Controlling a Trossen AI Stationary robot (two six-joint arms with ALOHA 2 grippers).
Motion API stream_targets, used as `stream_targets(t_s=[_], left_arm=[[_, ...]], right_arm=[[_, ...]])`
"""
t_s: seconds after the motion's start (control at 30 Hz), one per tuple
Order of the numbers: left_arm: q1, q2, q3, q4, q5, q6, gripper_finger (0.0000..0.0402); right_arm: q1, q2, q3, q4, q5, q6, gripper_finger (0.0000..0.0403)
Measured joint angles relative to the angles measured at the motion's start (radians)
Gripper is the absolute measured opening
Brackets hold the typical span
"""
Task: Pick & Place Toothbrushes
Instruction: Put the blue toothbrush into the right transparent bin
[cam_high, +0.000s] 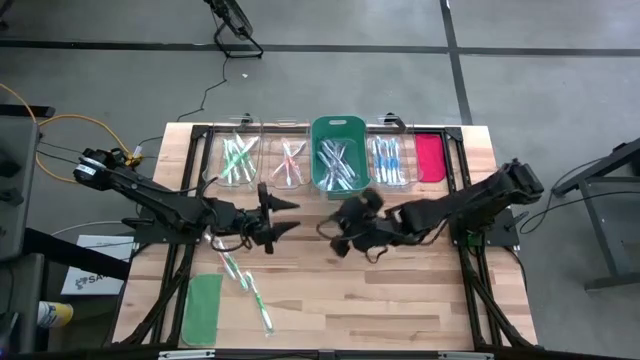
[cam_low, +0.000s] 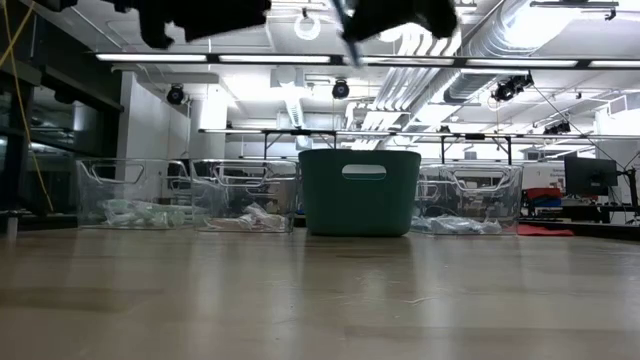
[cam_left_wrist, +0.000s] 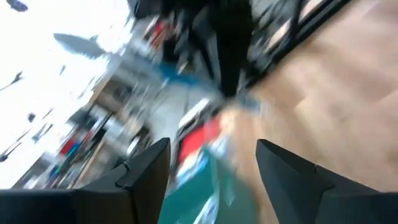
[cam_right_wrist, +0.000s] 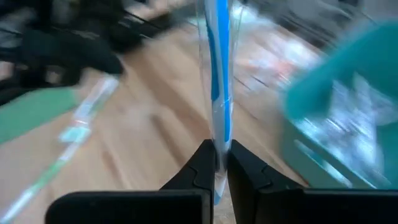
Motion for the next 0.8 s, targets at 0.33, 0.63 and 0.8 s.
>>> stream_targets(t_s=[0.33,0.63,0.8], left_arm=[[0.0,0.009,0.0,-0.12,-0.102,-0.012,0.023],[0.0,0.032,-0.002,-0.205,-0.109,-0.075,0.023],[0.0,0.032,-0.002,-0.254,-0.11,-0.141,0.023]], right_arm=[[-0.199,-0.16,0.0,-0.552,0.01,0.326,0.0019],[-0.537,-0.154,0.0,-0.671,-0.155,0.226,0.0019],[-0.707,-0.154,0.0,-0.66,-0.262,0.17,0.0022]])
